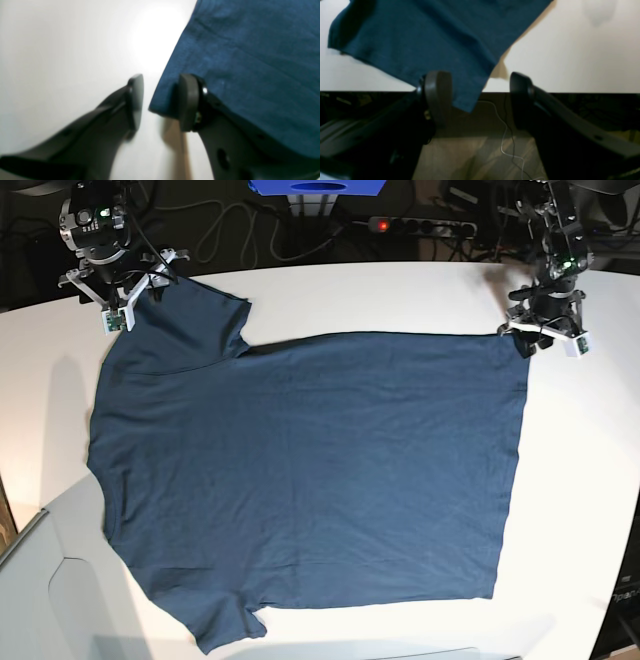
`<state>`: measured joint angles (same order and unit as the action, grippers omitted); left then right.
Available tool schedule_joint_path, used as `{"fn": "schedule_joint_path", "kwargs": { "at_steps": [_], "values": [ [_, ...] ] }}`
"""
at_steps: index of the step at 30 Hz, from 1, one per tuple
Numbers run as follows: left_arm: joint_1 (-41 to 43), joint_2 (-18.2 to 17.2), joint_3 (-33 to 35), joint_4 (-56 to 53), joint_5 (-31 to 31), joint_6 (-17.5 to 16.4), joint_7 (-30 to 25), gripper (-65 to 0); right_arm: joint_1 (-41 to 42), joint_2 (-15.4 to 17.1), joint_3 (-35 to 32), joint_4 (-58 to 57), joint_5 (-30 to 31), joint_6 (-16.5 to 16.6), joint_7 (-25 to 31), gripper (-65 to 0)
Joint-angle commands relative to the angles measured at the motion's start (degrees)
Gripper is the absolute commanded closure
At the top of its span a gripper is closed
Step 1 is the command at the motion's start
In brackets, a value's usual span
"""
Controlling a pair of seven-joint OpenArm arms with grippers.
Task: Fold the T-shirt properly
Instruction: 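Move both grippers down to the shirt's shoulder corners, then close both grippers on the shoulder corners of the blue shirt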
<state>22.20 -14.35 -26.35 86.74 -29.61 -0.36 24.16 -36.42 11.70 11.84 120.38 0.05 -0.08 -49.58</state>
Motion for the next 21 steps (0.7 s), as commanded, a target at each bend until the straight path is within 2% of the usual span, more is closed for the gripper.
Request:
{"fn": "schedule_joint_path", "kwargs": {
  "at_steps": [1, 9, 19, 21],
  "values": [
    [0.27, -0.38, 0.11, 0.25, 0.11, 0.32, 2.08, -25.9, -0.37, 0.3, 0.25, 0.9, -0.19, 0.21, 0.57, -35.6],
    [0.62, 0.59, 3.45, 0.6, 0.46, 0.32, 2.08, -25.6, -0.37, 0.38, 0.25, 0.9, -0.19, 0.21, 0.57, -35.6],
    [0.71, 0.68, 5.91, 0.6, 0.37, 0.32, 2.08, -1.5, -0.28, 0.47, 0.34, 0.9, -0.19, 0.3, 0.84, -35.7],
    [0.62, 0.68, 5.73, 0.6, 0.46, 0.32, 2.08, 0.0, -0.01, 0.47, 0.34, 0.9, -0.19, 0.3, 0.84, -35.7]
  ]
}}
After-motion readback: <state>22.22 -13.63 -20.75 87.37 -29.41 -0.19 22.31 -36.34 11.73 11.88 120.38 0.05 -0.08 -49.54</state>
